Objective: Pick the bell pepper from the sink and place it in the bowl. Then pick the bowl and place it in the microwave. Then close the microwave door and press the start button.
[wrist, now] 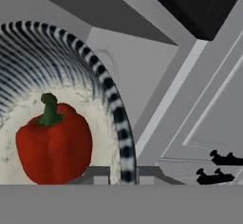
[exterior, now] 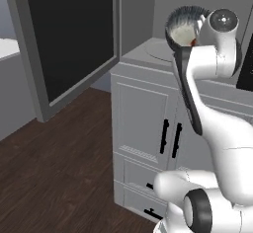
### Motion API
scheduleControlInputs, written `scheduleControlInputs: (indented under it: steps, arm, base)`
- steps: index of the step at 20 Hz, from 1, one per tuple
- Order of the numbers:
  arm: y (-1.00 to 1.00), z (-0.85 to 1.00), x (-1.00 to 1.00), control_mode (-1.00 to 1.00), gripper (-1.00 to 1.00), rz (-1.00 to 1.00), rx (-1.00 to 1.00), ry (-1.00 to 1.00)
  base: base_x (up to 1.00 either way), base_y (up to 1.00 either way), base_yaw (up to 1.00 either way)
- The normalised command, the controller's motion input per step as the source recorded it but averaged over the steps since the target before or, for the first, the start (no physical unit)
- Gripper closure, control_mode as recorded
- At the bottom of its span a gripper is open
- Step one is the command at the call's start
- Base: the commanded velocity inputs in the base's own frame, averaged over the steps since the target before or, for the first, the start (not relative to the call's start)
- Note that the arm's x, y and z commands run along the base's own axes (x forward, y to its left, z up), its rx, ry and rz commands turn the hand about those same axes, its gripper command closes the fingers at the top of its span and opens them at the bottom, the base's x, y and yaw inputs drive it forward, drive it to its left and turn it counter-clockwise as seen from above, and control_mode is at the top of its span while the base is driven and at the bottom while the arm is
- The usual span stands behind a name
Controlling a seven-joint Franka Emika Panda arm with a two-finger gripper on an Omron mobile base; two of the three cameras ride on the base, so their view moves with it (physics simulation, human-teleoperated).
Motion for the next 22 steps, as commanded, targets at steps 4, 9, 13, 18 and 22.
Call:
scheduleControlInputs:
  steps: [4, 9, 13, 18, 22]
  arm:
    - [-0.19, -0.09, 0.63, -1.0, 1.0, 0.0, 0.0, 0.07]
    - [-0.17, -0.16, 0.64, -1.0, 1.0, 0.0, 0.0, 0.06]
    - [-0.21, -0.27, 0.61, -1.0, 1.0, 0.0, 0.0, 0.05]
    - [-0.26, -0.37, 0.37, -1.0, 1.0, 0.0, 0.0, 0.05]
    - [-0.23, -0.29, 0.26, -1.0, 1.0, 0.0, 0.0, 0.0]
  base:
    - [0.0, 0.0, 0.0]
    - [0.0, 0.0, 0.0]
    - [0.0, 0.0, 0.0]
    - [0.0, 0.0, 0.0]
    - [0.0, 0.0, 0.0]
